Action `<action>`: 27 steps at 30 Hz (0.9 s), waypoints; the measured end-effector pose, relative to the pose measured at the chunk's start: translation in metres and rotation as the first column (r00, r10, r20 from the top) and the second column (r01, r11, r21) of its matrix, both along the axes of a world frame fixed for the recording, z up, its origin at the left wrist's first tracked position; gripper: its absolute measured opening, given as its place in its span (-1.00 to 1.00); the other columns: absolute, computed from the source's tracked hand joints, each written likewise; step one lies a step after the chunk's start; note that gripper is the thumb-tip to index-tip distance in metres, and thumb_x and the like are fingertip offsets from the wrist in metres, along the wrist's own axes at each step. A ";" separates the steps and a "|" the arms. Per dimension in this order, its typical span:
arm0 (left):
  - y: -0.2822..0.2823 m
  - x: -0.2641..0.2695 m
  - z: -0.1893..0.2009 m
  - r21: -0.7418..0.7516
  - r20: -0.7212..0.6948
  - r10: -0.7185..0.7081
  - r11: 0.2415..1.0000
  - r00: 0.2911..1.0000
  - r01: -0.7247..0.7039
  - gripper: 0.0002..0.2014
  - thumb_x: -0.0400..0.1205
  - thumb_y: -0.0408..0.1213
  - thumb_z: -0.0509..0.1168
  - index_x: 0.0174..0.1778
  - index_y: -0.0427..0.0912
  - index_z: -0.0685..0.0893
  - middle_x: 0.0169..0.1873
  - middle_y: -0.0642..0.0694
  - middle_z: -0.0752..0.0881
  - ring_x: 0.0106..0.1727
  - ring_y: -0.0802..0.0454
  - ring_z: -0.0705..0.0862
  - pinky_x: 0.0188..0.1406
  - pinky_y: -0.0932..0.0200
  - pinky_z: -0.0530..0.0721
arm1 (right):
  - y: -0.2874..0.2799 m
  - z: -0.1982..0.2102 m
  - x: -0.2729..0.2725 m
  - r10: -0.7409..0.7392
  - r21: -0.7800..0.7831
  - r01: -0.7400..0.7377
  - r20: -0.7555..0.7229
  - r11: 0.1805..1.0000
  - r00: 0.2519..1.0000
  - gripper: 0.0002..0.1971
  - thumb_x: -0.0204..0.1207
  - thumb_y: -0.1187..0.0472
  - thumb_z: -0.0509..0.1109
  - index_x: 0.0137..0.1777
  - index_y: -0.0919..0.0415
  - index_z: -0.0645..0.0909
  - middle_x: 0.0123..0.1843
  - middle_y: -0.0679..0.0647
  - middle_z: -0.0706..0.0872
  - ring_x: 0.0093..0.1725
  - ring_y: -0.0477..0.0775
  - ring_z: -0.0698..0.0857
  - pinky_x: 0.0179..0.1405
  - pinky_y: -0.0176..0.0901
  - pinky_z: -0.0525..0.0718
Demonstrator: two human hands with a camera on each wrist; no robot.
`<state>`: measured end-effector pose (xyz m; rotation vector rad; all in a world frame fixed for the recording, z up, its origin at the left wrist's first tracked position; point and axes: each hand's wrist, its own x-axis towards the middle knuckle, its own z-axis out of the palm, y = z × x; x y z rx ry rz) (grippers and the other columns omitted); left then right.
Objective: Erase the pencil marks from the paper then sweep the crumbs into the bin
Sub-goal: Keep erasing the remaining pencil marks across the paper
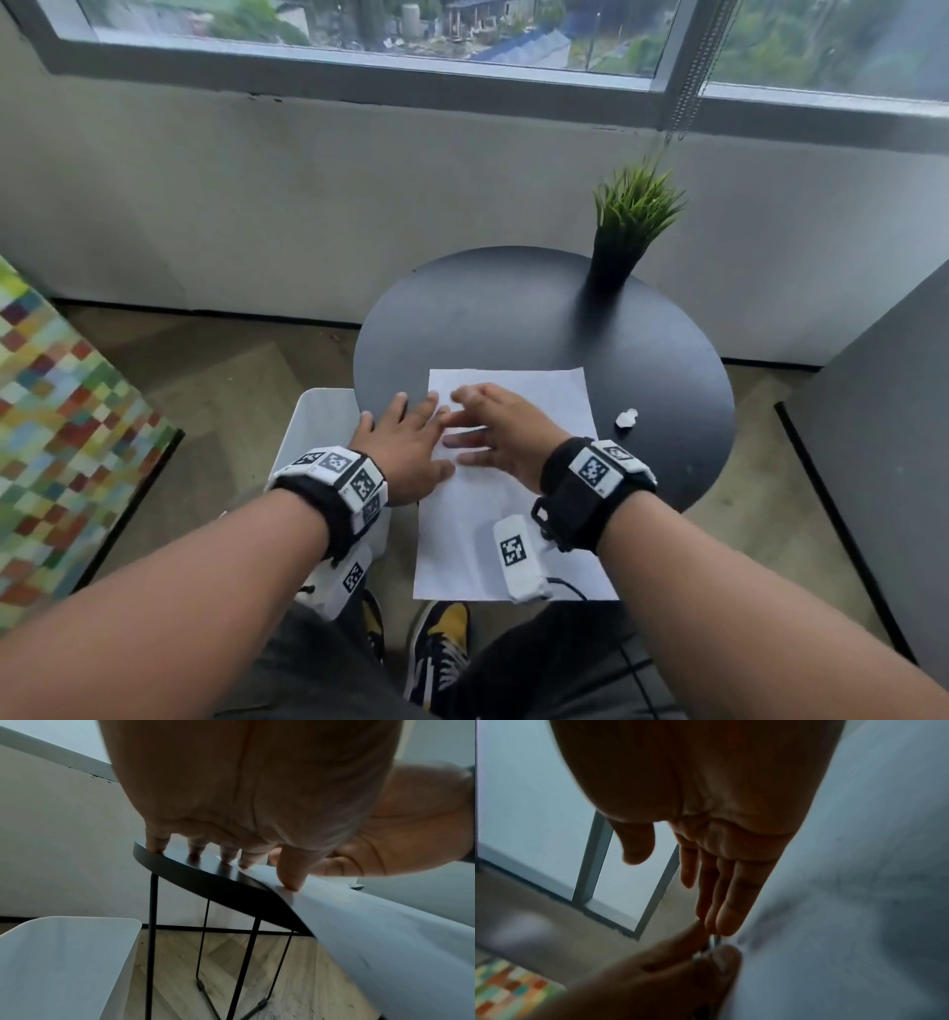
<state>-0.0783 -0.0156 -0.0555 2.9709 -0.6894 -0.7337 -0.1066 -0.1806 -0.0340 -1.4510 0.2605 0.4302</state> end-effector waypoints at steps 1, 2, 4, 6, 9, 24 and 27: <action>0.001 0.000 0.001 -0.003 0.003 -0.006 1.000 1.000 0.006 -0.23 0.68 0.21 0.05 0.74 0.10 -0.15 0.72 0.14 -0.27 0.73 -0.08 -0.27 0.64 -0.37 -0.08 | 0.003 -0.003 0.002 -0.012 -0.020 0.012 0.003 1.000 1.000 -0.74 0.64 -0.03 0.31 0.14 0.14 0.58 -0.03 0.07 0.74 -0.06 0.12 0.72 -0.13 -0.04 0.64; 0.001 0.001 0.000 -0.006 0.003 -0.011 1.000 1.000 0.011 -0.22 0.67 0.23 0.05 0.74 0.11 -0.15 0.72 0.15 -0.27 0.73 -0.07 -0.26 0.65 -0.36 -0.08 | -0.002 -0.008 0.007 -0.109 -0.018 0.110 0.020 0.994 0.994 -0.75 0.63 -0.03 0.33 0.09 0.14 0.59 -0.07 0.07 0.71 -0.10 0.11 0.71 -0.17 -0.03 0.63; 0.003 0.001 -0.001 -0.012 -0.006 -0.012 1.000 1.000 0.012 -0.20 0.66 0.24 0.05 0.73 0.10 -0.17 0.71 0.15 -0.28 0.73 -0.06 -0.28 0.65 -0.35 -0.09 | -0.020 -0.010 0.017 -0.393 -0.096 0.407 0.133 0.908 0.910 -0.72 0.53 -0.13 0.38 -0.06 0.08 0.59 -0.17 0.03 0.65 -0.19 0.08 0.67 -0.20 0.05 0.63; 0.004 0.002 -0.003 -0.020 -0.012 -0.006 1.000 1.000 0.006 -0.20 0.66 0.23 0.04 0.73 0.09 -0.18 0.71 0.15 -0.30 0.73 -0.06 -0.30 0.64 -0.36 -0.12 | -0.032 -0.009 0.024 -0.515 -0.137 0.549 0.222 0.824 0.828 -0.65 0.46 -0.24 0.36 -0.06 0.04 0.58 -0.12 0.00 0.68 -0.12 0.09 0.70 -0.09 0.11 0.68; 0.006 0.002 -0.006 -0.034 -0.002 0.000 0.999 1.000 0.000 -0.20 0.66 0.24 0.06 0.73 0.09 -0.17 0.71 0.15 -0.29 0.73 -0.06 -0.30 0.64 -0.36 -0.13 | -0.011 -0.011 0.014 -0.298 0.134 0.295 0.003 0.946 0.954 -0.65 0.61 -0.15 0.28 0.15 0.12 0.55 0.10 0.15 0.72 -0.02 0.20 0.75 -0.01 0.08 0.71; 0.008 -0.011 -0.001 -0.119 0.084 0.008 0.993 0.996 0.002 -0.17 0.56 0.37 0.16 0.71 0.13 0.08 0.73 0.08 -0.05 0.74 -0.02 -0.13 0.67 -0.26 -0.02 | -0.169 -0.021 -0.014 0.292 -0.991 -0.083 -0.050 0.101 0.955 -0.62 0.61 0.23 0.18 0.33 -0.12 0.60 0.34 0.00 0.54 0.32 0.24 0.52 0.37 0.02 0.50; 0.008 -0.020 0.000 -0.140 0.186 -0.036 0.988 0.982 0.063 -0.27 0.56 0.38 0.14 0.62 0.16 0.27 0.63 0.03 0.20 0.68 -0.01 0.09 0.60 -0.18 0.15 | -0.172 -0.018 -0.016 0.220 -0.990 -0.031 0.001 0.138 0.975 -0.87 0.59 0.14 0.30 0.09 0.04 0.61 0.15 0.11 0.55 0.18 0.25 0.58 0.15 0.00 0.57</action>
